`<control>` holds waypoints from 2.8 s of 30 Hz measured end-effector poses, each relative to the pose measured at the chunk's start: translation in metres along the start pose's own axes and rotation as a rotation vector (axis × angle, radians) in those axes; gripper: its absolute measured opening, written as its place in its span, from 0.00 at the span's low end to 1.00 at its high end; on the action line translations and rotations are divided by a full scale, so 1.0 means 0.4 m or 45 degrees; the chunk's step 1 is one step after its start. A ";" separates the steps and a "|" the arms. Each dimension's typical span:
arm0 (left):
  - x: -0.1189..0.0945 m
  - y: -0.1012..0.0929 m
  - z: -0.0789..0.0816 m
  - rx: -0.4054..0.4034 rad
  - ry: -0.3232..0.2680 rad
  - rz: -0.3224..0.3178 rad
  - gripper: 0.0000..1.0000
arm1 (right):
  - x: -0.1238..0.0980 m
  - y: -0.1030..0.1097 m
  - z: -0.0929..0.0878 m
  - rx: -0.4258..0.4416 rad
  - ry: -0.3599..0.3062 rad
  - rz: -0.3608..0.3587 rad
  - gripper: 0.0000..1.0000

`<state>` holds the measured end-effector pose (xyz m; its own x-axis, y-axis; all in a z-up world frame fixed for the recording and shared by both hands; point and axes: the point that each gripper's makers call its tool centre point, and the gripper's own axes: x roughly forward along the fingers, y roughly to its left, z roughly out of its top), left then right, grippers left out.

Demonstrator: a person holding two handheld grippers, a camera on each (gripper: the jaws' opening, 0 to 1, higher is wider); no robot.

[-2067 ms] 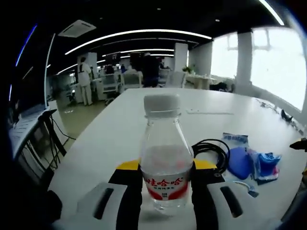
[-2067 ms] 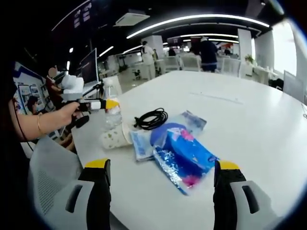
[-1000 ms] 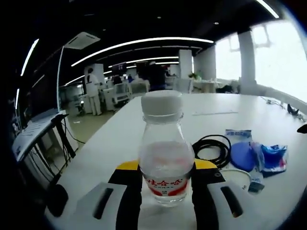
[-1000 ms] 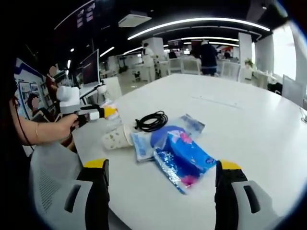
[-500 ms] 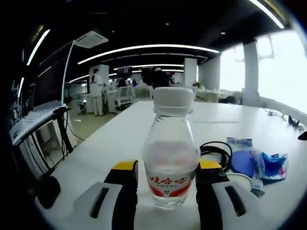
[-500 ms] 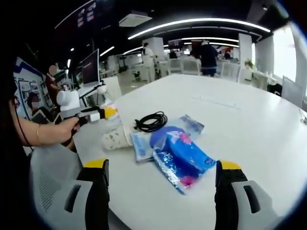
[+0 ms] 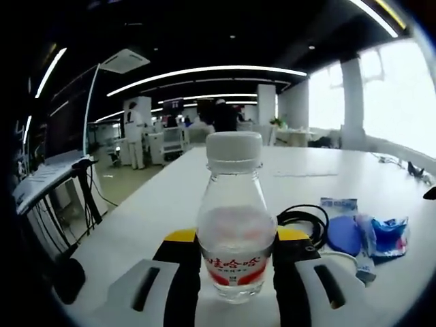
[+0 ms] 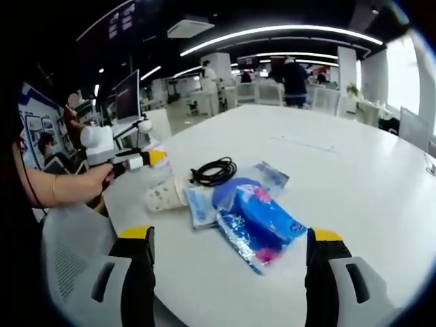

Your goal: Arrange the tabletop items into an orderly group along one side of the table until the central work area is clear of visible clutter.

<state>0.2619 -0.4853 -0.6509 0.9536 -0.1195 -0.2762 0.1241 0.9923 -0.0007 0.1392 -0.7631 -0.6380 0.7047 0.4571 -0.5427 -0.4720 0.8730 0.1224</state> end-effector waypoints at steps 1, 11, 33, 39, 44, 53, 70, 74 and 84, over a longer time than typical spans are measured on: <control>0.002 0.001 0.000 0.001 0.009 -0.001 0.39 | 0.000 0.000 -0.001 -0.001 0.003 -0.001 0.90; 0.021 0.016 0.009 -0.031 0.036 -0.001 0.38 | 0.002 -0.001 0.008 -0.016 -0.010 -0.006 0.91; 0.103 0.079 0.109 -0.013 0.000 -0.017 0.37 | 0.028 -0.006 -0.007 -0.042 0.042 -0.009 0.90; 0.144 0.067 0.144 0.016 -0.023 -0.040 0.37 | 0.041 -0.001 -0.004 -0.049 0.048 0.012 0.91; 0.186 0.056 0.164 0.019 -0.036 -0.066 0.37 | 0.048 -0.014 -0.001 -0.030 0.050 0.005 0.91; 0.272 0.034 0.189 0.011 -0.047 -0.117 0.37 | 0.068 -0.033 -0.012 0.024 0.072 -0.009 0.90; 0.401 0.025 0.177 0.020 -0.022 -0.141 0.37 | 0.105 -0.066 -0.048 0.079 0.144 -0.042 0.90; 0.421 0.025 0.170 0.015 -0.027 -0.146 0.37 | 0.117 -0.067 -0.048 0.077 0.152 -0.034 0.90; 0.468 0.016 0.155 -0.002 -0.027 -0.154 0.37 | 0.132 -0.087 -0.062 0.071 0.178 -0.044 0.90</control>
<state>0.4583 -0.5033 -0.6429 0.9374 -0.2388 -0.2535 0.2381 0.9706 -0.0341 0.1796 -0.7735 -0.6913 0.6375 0.4022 -0.6571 -0.4159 0.8976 0.1459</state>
